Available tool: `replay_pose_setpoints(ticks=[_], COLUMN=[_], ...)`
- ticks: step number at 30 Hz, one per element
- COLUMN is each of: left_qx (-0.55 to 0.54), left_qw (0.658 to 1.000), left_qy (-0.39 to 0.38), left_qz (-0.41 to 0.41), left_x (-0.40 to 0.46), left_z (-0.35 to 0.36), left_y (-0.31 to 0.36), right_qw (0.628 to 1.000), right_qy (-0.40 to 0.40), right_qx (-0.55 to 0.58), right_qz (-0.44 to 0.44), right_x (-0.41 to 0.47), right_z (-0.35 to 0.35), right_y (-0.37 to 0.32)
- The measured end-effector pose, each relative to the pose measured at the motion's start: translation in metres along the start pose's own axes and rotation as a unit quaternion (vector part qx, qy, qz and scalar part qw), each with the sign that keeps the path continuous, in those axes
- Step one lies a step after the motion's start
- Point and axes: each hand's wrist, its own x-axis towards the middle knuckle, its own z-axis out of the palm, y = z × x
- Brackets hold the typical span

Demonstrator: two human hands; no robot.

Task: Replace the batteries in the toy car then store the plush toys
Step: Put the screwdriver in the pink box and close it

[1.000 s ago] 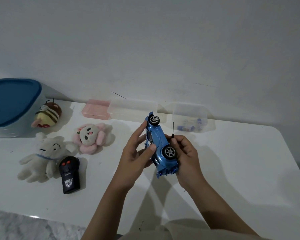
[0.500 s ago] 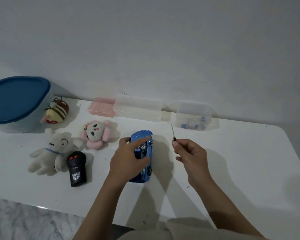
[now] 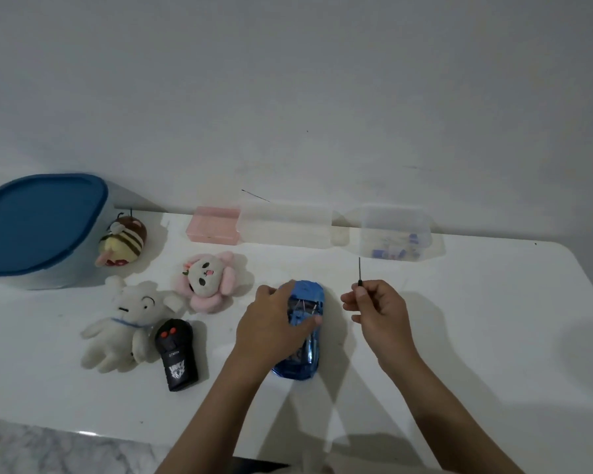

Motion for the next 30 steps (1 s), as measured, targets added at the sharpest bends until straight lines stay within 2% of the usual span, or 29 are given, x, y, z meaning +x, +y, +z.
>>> replay_pose_setpoints(ticks=[7,14,17,20,23,26,30], left_qx=[-0.025,0.003,0.041,0.063,0.043,0.003,-0.049], left_qw=[0.997,0.993,0.993,0.994,0.996,0.997,0.997], left_qy=[0.050,0.091,0.081,0.052,0.032,0.020,0.020], left_qz=[0.050,0.072,0.073,0.069,0.072,0.072,0.065], left_x=[0.043,0.101,0.134,0.157,0.171,0.181,0.187], left_z=[-0.054,-0.101,-0.122,-0.133,-0.133,-0.129,-0.122], left_y=[-0.033,-0.078,-0.114,-0.140,-0.157,-0.168,-0.176], right_qw=[0.990,0.948,0.931,0.910,0.868,0.802,0.721], right_qy=[-0.035,-0.117,-0.134,-0.110,-0.103,-0.095,-0.129], right_qx=[-0.124,-0.254,-0.291,-0.342,-0.425,-0.530,-0.629], right_qz=[-0.059,-0.150,-0.175,-0.205,-0.236,-0.258,-0.261], right_x=[0.019,0.037,0.052,0.068,0.087,0.112,0.126], right_z=[0.041,0.096,0.129,0.162,0.190,0.217,0.239], right_y=[-0.021,-0.037,-0.045,-0.053,-0.060,-0.060,-0.062])
